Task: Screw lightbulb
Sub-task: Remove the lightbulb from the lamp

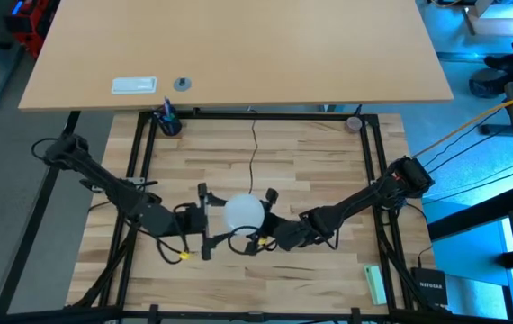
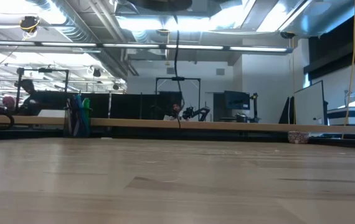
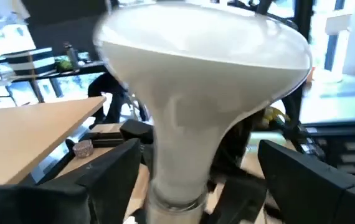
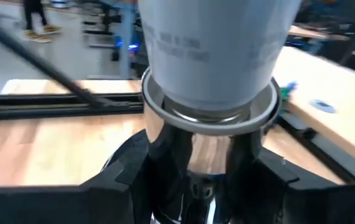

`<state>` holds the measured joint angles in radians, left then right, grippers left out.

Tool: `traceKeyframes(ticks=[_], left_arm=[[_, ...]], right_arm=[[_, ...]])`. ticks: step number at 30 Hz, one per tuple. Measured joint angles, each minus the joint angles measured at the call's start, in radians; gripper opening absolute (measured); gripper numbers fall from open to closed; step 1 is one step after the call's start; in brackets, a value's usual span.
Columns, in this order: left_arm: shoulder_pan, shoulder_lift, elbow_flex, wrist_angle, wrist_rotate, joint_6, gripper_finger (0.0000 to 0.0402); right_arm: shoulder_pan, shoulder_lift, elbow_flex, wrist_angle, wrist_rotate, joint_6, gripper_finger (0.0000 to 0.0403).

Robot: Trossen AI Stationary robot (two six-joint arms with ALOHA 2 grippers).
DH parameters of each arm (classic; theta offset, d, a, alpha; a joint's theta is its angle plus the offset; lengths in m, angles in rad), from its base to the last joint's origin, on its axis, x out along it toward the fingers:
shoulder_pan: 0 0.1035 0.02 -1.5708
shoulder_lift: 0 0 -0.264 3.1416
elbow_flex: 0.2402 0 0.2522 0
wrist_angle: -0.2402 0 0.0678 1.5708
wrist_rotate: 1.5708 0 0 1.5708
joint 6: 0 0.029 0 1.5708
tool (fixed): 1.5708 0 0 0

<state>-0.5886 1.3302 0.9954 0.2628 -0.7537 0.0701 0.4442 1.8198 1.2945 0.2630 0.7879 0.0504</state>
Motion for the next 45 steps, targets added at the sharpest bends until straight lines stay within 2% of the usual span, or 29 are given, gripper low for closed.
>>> traceKeyframes(ticks=[3, 7, 9, 11, 15, 19, 23, 26, 32, 35, 40, 43, 45], left_arm=[[-0.012, -0.059, 0.0, -0.131, 0.079, 0.005, 0.0316], [-0.002, -0.097, 0.0, -0.195, 0.199, -0.011, 0.0313], [0.005, -0.094, 0.0, -0.197, 0.289, -0.014, 0.0306], [0.022, -0.072, 0.0, -0.183, 0.385, -0.012, 0.03], [0.047, -0.024, 0.0, -0.111, 0.452, 0.019, 0.0293], [0.069, 0.001, 0.0, -0.037, 0.572, 0.033, 0.0292], [0.095, 0.01, 0.0, -0.037, 0.694, 0.002, 0.0292], [0.109, 0.021, 0.0, -0.026, 0.747, -0.004, 0.0291], [0.136, 0.035, 0.0, 0.006, 0.774, -0.004, 0.0285], [0.139, 0.036, 0.0, -0.002, 0.774, -0.004, 0.025], [0.145, 0.036, 0.0, -0.023, 0.766, -0.006, 0.0146], [0.142, 0.036, 0.0, -0.024, 0.732, -0.007, 0.0144], [0.13, 0.035, 0.0, -0.027, 0.661, -0.01, 0.0144]], right_arm=[[0.0, 0.0, 0.0, -0.003, -0.094, -0.008, 0.0179], [0.0, -0.001, 0.0, -0.003, -0.361, -0.032, 0.0179], [0.001, -0.001, 0.0, -0.003, -0.442, -0.029, 0.0179], [0.002, -0.001, 0.0, -0.003, -0.444, -0.024, 0.0179], [0.0, 0.001, 0.0, -0.001, -0.485, -0.02, 0.0179], [0.0, 0.012, 0.001, 0.003, -0.539, -0.005, 0.0179], [0.002, 0.022, 0.001, 0.016, -0.58, -0.005, 0.0179], [0.0, 0.024, 0.001, 0.024, -0.598, -0.006, 0.0179], [0.0, 0.034, 0.001, 0.023, -0.599, -0.003, 0.0179], [0.0, 0.034, 0.001, 0.03, -0.588, -0.004, 0.0179], [0.001, 0.034, 0.001, 0.024, -0.561, -0.006, 0.0179], [0.002, 0.034, 0.001, 0.024, -0.498, -0.008, 0.0179], [0.002, 0.032, 0.001, 0.015, -0.416, -0.013, 0.0179]])
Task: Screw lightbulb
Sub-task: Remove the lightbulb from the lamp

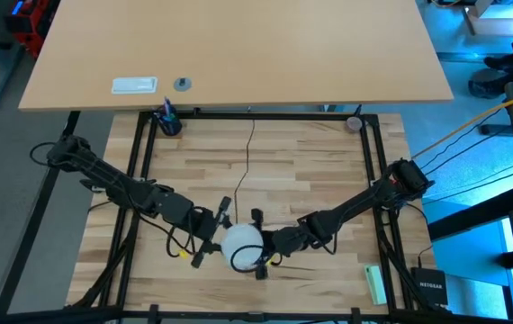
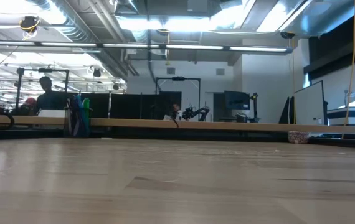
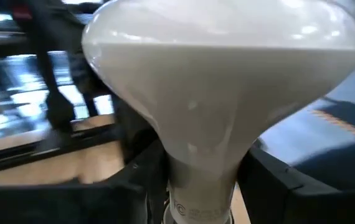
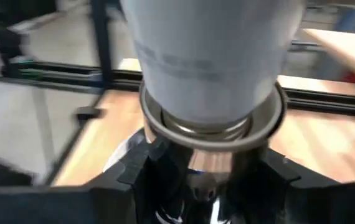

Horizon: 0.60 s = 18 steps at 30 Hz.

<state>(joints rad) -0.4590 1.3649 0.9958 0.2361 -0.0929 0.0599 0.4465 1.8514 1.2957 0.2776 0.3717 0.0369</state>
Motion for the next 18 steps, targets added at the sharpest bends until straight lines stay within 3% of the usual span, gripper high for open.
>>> traceKeyframes(ticks=[7, 10, 18], left_arm=[[-0.056, 0.018, 0.001, 0.054, -0.542, -0.046, 0.0144], [-0.071, 0.066, 0.003, 0.145, -0.719, -0.087, 0.0144], [-0.117, 0.106, -0.001, 0.41, -0.823, 0.06, 0.0143]], right_arm=[[-0.003, -0.02, -0.002, -0.028, 0.394, 0.018, 0.0179], [-0.002, -0.02, -0.002, -0.03, 0.506, 0.047, 0.0179], [-0.002, -0.023, -0.001, -0.04, 0.516, 0.072, 0.0179]])
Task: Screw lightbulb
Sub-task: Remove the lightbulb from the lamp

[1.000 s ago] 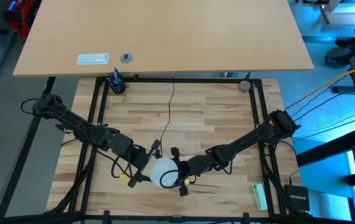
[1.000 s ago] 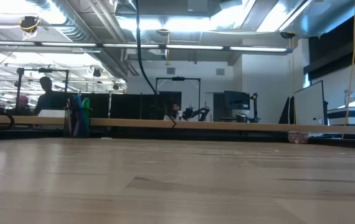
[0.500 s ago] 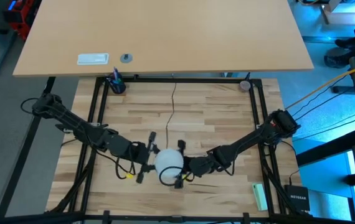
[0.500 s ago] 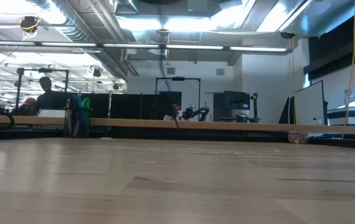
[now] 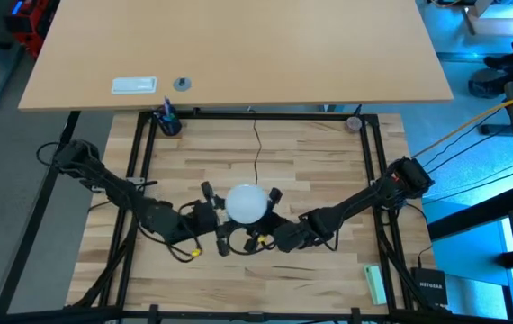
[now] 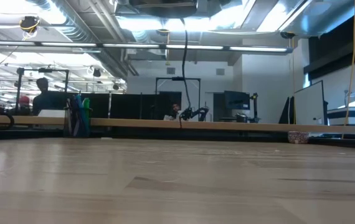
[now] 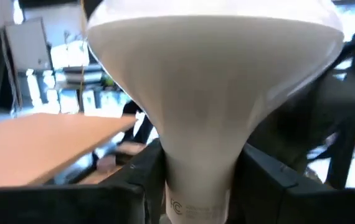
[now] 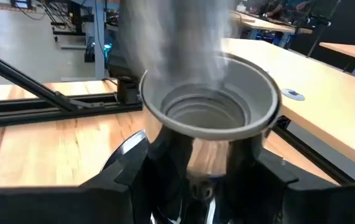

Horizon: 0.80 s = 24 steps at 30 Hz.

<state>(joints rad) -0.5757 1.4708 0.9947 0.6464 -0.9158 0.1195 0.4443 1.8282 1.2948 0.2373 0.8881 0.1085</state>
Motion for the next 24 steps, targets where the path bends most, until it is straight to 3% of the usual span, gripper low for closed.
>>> traceKeyframes(ticks=[6, 9, 13, 16, 18, 21, 24], left_arm=[[-0.044, -0.057, 0.0, 0.041, -0.024, 0.146, 0.0143], [-0.065, -0.086, 0.001, -0.02, -0.094, 0.205, 0.0143], [-0.066, -0.136, -0.055, -0.153, -0.121, 0.123, 0.0143], [-0.033, -0.147, -0.154, -0.178, -0.073, 0.022, 0.0143], [-0.002, -0.146, -0.234, -0.157, 0.018, -0.019, 0.0143], [0.052, -0.127, -0.355, -0.042, 0.132, -0.106, 0.0143], [0.106, -0.112, -0.453, 0.031, 0.177, -0.149, 0.0143]], right_arm=[[0.0, 0.0, 0.0, -0.032, -0.027, 0.023, 0.0179], [0.0, 0.0, 0.0, -0.076, -0.048, 0.03, 0.0179], [0.0, 0.0, 0.0, -0.175, -0.05, 0.084, 0.0179], [-0.01, 0.0, -0.001, -0.282, -0.068, 0.131, 0.0179], [-0.018, 0.0, -0.031, -0.291, -0.101, 0.146, 0.0179], [-0.036, 0.001, -0.111, -0.234, -0.149, 0.156, 0.0179], [-0.055, 0.002, -0.211, -0.111, -0.241, 0.154, 0.0179]])
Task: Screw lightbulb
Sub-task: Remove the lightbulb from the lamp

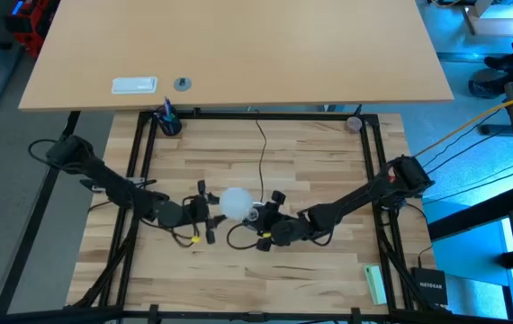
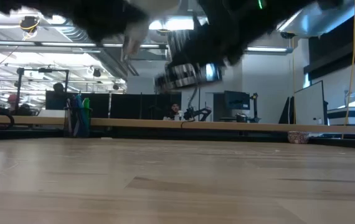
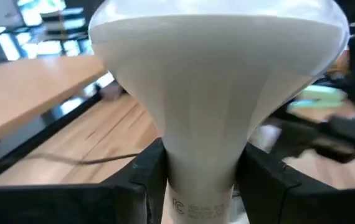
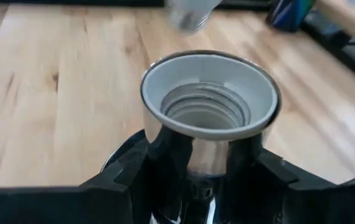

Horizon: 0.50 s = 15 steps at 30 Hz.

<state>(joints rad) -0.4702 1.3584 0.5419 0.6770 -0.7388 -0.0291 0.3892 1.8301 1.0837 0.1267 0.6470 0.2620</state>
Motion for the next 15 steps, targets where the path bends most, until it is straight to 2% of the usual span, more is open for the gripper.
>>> traceKeyframes(ticks=[7, 15], left_arm=[[0.101, 0.004, -0.114, 0.01, 0.061, -0.113, 0.0143], [0.18, 0.012, -0.152, 0.011, 0.152, -0.162, 0.0143]], right_arm=[[-0.025, 0.0, -0.188, 0.214, -0.057, -0.006, 0.0179], [-0.106, 0.011, -0.29, 0.336, -0.139, -0.035, 0.0179]])
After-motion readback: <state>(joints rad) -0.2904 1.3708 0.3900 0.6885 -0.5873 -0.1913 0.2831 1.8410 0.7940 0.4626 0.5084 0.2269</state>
